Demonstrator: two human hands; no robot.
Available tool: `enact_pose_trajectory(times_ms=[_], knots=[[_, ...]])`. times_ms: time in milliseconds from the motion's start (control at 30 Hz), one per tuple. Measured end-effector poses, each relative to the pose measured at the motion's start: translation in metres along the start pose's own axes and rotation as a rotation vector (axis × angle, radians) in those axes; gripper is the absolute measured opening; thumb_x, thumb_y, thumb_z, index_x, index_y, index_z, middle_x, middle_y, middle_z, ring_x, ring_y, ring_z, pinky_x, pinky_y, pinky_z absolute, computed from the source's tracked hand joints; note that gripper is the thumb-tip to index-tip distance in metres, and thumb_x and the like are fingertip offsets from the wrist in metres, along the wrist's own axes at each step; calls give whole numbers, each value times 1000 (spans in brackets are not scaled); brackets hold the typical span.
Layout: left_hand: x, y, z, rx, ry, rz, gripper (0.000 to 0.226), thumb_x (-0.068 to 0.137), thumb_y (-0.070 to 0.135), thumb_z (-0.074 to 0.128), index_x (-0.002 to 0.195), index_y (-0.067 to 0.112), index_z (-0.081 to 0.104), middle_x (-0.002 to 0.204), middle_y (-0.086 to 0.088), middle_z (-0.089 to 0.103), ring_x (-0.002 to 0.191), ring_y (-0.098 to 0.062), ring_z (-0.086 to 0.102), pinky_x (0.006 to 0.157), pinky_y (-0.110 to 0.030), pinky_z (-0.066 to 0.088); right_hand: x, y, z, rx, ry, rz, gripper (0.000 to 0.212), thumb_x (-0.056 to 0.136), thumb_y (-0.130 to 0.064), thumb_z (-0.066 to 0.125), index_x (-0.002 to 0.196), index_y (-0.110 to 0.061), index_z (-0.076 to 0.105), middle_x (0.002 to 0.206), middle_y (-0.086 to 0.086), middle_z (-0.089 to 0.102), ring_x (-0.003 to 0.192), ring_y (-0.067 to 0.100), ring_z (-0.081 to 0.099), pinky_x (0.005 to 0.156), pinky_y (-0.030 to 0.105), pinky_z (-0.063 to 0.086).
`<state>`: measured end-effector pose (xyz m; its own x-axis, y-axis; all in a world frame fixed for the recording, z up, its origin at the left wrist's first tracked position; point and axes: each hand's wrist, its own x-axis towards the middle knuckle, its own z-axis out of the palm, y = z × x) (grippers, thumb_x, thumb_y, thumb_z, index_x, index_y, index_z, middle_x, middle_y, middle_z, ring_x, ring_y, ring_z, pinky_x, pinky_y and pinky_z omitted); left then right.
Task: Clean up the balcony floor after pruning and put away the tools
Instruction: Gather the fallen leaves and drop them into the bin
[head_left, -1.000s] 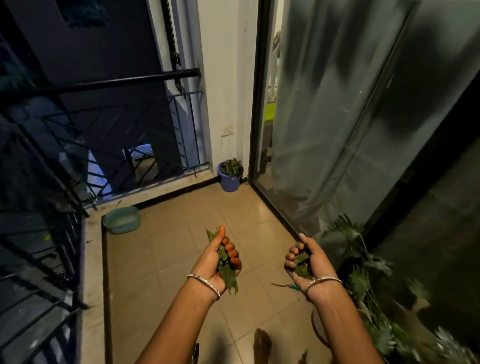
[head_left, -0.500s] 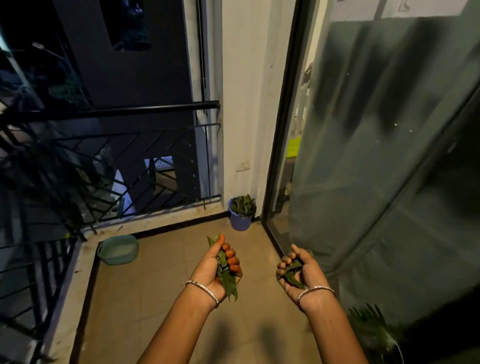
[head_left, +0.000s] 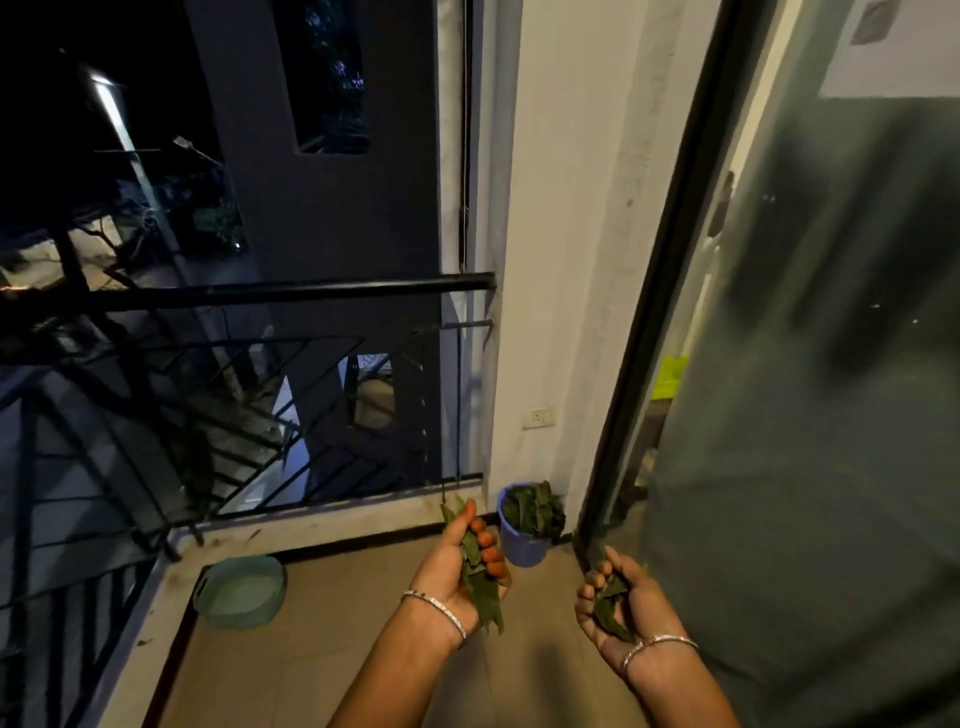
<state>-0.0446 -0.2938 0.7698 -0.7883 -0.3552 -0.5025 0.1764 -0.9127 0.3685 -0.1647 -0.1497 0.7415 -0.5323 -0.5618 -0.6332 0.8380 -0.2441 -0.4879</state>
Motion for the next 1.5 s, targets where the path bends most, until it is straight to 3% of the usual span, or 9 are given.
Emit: enact_pose_trajectory(times_ms=[300, 733, 800, 867, 900, 967, 1033, 1167, 1500], knots=[[139, 95, 51, 31, 54, 26, 44, 97, 34, 54, 57, 16, 46, 46, 2, 41, 32, -11, 37, 33, -15, 33, 128, -67, 97, 4, 13, -8, 36, 96, -23, 51, 61, -18, 44, 44, -3, 42, 39, 14, 41, 40, 17, 39], [371, 133, 82, 171, 217, -71, 33, 95, 32, 57, 67, 16, 52, 46, 1, 48, 35, -12, 45, 37, -18, 37, 305, -188, 125, 11, 142, -85, 37, 94, -26, 58, 59, -17, 49, 56, 0, 44, 50, 16, 44, 48, 28, 38], [404, 136, 87, 232, 238, -102, 16, 90, 30, 61, 83, 16, 60, 54, -2, 58, 46, -19, 58, 46, -23, 47, 336, -202, 124, 10, 199, -59, 36, 94, -26, 58, 60, -17, 50, 56, 0, 45, 50, 17, 45, 46, 27, 40], [436, 135, 92, 289, 291, -142, 35, 95, 26, 57, 124, 7, 63, 97, -24, 69, 95, -37, 67, 83, -34, 54, 365, -211, 117, 20, 264, -9, 37, 94, -24, 58, 59, -17, 51, 54, 0, 47, 47, 16, 46, 42, 23, 42], [452, 133, 91, 293, 328, -153, 44, 99, 26, 52, 137, 2, 51, 124, -30, 57, 107, -42, 61, 93, -36, 49, 376, -215, 114, 16, 290, 11, 37, 95, -24, 56, 59, -18, 50, 52, -1, 46, 46, 15, 46, 41, 21, 42], [495, 129, 80, 279, 335, -174, 51, 99, 30, 52, 141, 2, 44, 143, -24, 39, 98, -41, 63, 85, -35, 53, 407, -221, 103, -16, 322, 46, 36, 97, -23, 48, 62, -18, 45, 48, -2, 43, 46, 15, 42, 43, 21, 38], [543, 122, 57, 285, 377, -211, 59, 91, 36, 60, 139, 3, 51, 144, -21, 46, 90, -32, 65, 74, -34, 57, 435, -223, 91, -32, 344, 56, 34, 98, -22, 43, 65, -17, 41, 48, -2, 41, 52, 17, 39, 49, 25, 34], [630, 108, 22, 302, 461, -272, 51, 102, 35, 42, 142, 4, 46, 150, -13, 41, 133, -34, 43, 111, -43, 34, 476, -222, 68, -36, 487, 64, 34, 97, -21, 52, 65, -14, 49, 49, 1, 44, 56, 19, 42, 55, 29, 34], [807, 63, -87, 329, 542, -385, 56, 102, 38, 38, 148, 6, 37, 155, -15, 34, 141, -34, 33, 106, -40, 35, 579, -168, -13, -81, 679, 187, 29, 96, -18, 57, 68, -13, 53, 48, 0, 49, 41, 15, 47, 42, 26, 41]])
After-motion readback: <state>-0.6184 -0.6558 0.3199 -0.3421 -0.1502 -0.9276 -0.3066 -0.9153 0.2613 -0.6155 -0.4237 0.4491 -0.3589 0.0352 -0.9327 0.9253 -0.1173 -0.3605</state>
